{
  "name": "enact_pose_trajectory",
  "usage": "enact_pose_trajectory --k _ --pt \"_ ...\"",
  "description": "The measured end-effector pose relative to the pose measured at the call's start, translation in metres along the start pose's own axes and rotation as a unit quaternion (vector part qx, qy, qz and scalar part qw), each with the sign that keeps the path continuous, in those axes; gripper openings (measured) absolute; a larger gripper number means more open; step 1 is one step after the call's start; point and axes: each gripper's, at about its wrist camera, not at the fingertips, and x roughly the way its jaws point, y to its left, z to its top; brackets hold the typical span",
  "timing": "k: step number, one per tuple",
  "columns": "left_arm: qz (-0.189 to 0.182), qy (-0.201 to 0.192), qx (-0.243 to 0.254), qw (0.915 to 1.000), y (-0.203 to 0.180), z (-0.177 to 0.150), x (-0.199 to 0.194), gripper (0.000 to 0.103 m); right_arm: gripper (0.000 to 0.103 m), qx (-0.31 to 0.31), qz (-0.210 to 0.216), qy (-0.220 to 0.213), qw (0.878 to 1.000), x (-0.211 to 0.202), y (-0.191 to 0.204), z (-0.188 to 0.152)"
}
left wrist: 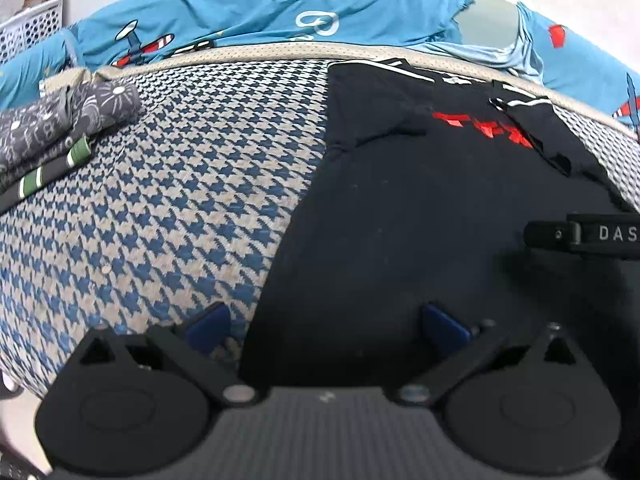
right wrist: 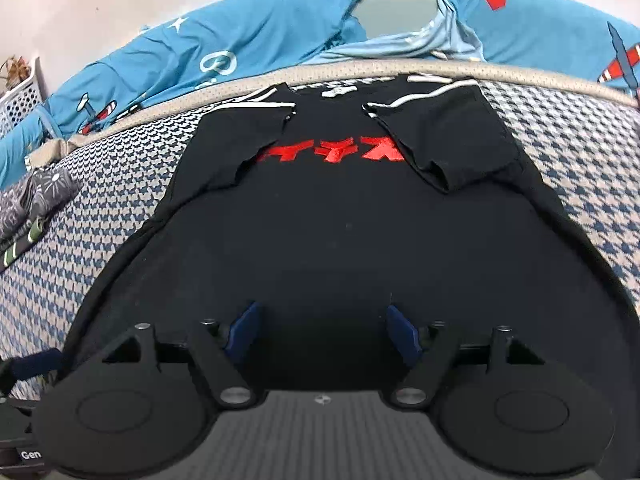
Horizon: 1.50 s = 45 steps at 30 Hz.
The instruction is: Fold clothes
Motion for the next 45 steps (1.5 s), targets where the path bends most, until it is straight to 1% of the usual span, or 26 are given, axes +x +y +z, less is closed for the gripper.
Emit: enact_pose_trajectory --k 4,12,14,29,45 --pt "-0.002 -0.001 -0.002 1.0000 0.001 -0.002 0.001 0.103 0.077 -0.014 -0.003 -0.001 1.000 0.002 0.004 -0.003" --pt "0.001 -0.007 0.000 1.0000 0.000 -0.005 0.002 0.103 0.091 -0.051 -0.006 -0.008 0.999 0.007 0.014 -0.010" --pt "0.001 -0.008 0.000 1.0000 0.000 -0.005 0.002 0.103 0.093 -0.062 -0.010 -0.009 0.998 0.009 0.017 -0.012" --pt "0.005 -0.025 -0.004 0.9997 -0.001 -0.010 0.000 0.103 0.096 -0.068 -0.011 -0.007 0.998 0.011 0.018 -0.013" --pt "0.008 -0.033 -0.007 0.9994 -0.002 -0.014 -0.002 0.103 0.098 -0.076 -0.011 -0.012 0.997 0.011 0.020 -0.016"
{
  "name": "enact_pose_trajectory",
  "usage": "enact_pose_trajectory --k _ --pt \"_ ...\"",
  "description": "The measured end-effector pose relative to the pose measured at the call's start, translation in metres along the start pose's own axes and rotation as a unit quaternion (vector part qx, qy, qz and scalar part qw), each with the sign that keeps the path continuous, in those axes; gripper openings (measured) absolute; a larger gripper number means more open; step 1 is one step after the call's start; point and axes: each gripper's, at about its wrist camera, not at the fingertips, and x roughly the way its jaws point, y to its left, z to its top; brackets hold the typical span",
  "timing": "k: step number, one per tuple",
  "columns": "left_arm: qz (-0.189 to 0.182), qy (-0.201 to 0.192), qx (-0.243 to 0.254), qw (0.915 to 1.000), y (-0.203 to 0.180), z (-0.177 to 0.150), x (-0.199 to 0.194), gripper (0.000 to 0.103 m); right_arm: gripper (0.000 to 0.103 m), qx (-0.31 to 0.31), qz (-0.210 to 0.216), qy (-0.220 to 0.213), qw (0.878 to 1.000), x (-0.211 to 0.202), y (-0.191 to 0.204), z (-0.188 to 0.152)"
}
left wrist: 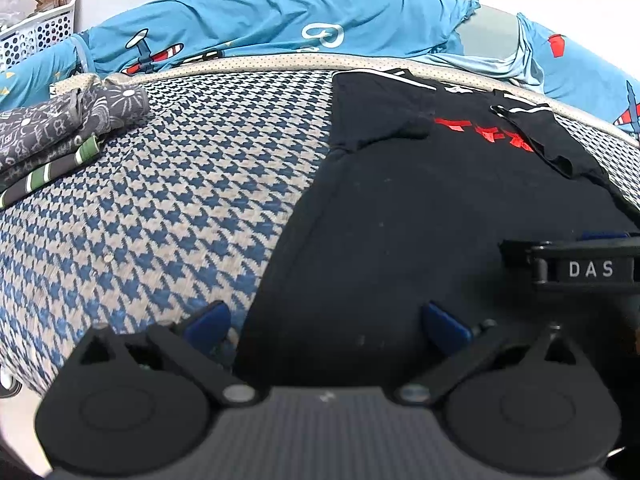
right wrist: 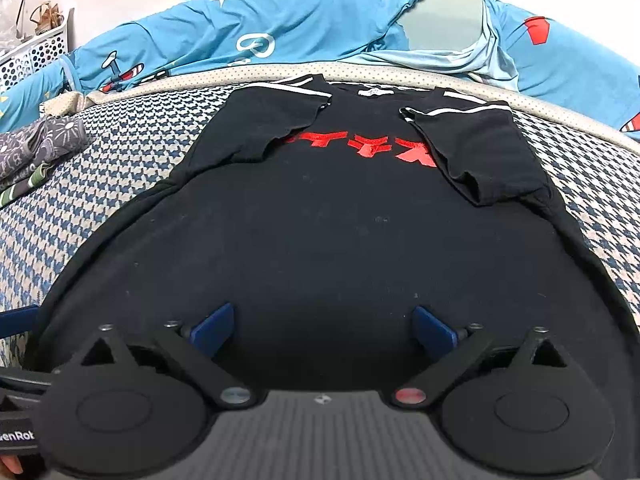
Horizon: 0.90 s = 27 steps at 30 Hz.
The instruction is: Fold clothes
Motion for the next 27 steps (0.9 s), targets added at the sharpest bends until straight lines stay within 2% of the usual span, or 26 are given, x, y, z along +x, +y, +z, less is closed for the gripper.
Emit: enact_pose_trajectory --k 27 --pt "0.004 -0.006 0.002 1.0000 -0.0003 -0.0021 -0.0012 0.103 0.098 0.001 -0.001 0.004 1.000 -0.0062 -0.0021 -0.0038"
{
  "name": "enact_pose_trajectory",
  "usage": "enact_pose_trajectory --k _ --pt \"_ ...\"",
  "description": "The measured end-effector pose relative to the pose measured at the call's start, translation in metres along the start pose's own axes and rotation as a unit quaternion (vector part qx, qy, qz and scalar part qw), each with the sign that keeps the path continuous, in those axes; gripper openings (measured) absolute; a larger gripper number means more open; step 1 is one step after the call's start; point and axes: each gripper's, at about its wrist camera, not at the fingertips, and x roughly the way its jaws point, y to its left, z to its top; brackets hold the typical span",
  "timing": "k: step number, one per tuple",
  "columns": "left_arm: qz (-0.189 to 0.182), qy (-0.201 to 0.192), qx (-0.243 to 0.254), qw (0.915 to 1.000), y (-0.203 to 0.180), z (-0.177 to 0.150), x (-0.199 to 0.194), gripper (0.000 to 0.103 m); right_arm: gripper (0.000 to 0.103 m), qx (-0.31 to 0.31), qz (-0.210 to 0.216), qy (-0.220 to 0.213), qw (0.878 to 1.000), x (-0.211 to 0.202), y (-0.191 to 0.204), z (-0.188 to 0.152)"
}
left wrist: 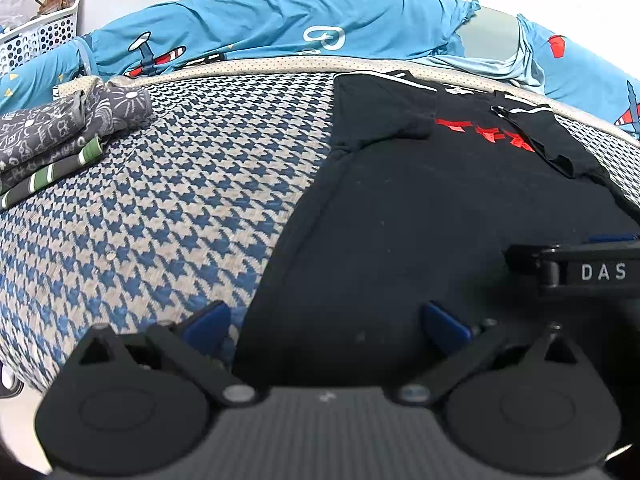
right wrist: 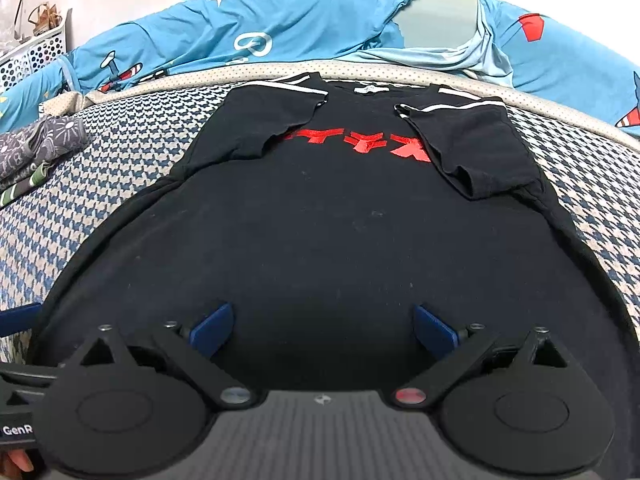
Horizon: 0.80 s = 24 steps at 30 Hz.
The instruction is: Fold clothes
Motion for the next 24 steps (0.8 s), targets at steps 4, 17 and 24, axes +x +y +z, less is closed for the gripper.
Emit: enact_pose_trajectory --k 4,17,24 --pt "0.000 -0.001 0.000 1.0000 0.000 -0.001 0.000 0.103 0.098 -0.002 0.000 0.000 1.000 0.000 0.000 0.000" --pt "0.012 -0.002 -0.002 0.9999 -0.003 -0.001 0.000 0.103 0.098 0.035 -0.007 0.001 0.999 -0.003 -0.008 0.005" --pt "0.022 0.009 -0.001 0.9997 -0.006 0.002 0.001 0.103 0.098 0.060 -0.005 0.002 0.998 -0.008 -0.018 0.005"
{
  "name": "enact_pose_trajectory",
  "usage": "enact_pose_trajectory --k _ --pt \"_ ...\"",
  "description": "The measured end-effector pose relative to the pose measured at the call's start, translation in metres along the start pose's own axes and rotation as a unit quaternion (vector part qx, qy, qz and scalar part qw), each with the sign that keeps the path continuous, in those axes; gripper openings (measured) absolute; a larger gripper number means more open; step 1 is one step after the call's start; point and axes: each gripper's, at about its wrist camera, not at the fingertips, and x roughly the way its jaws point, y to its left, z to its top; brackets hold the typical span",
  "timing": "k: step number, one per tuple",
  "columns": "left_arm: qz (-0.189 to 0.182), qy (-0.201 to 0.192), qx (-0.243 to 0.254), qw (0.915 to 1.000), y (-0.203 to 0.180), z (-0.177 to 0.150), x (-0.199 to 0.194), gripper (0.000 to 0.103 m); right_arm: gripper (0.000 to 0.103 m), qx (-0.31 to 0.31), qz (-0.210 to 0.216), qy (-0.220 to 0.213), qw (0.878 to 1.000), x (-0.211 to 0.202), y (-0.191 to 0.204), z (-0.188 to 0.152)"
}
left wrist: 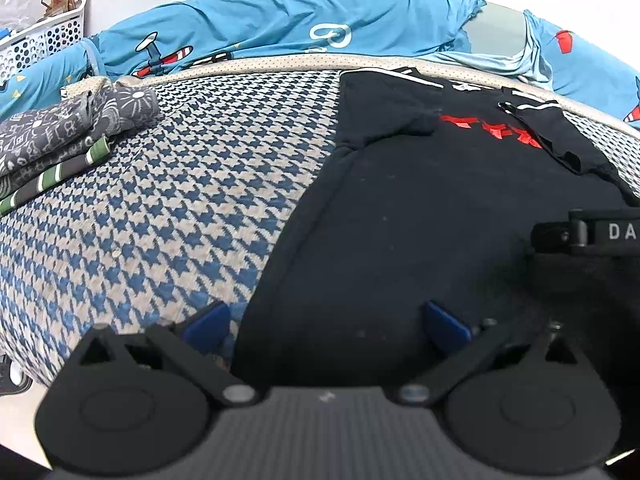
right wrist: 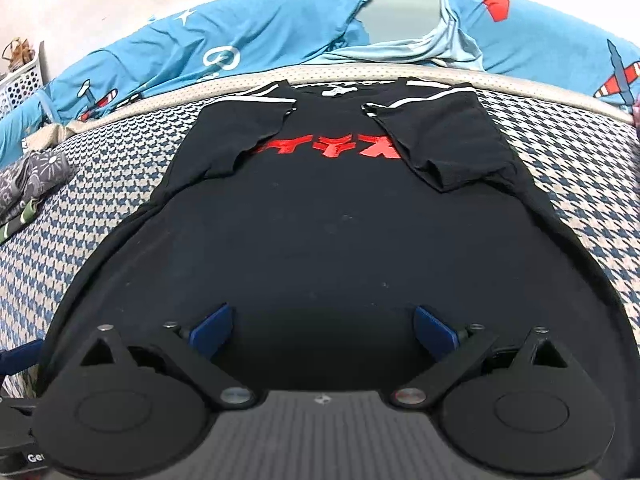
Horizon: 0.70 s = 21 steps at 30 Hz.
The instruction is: Fold clothes
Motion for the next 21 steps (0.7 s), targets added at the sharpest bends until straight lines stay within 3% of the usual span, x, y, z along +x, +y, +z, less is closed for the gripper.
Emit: enact_pose_trajectory --k 21 --pt "0.031 0.043 -0.029 0.9982 -0.007 0.010 0.000 0.103 0.098 0.038 -0.014 0.008 0.999 -0.004 -0.017 0.004"
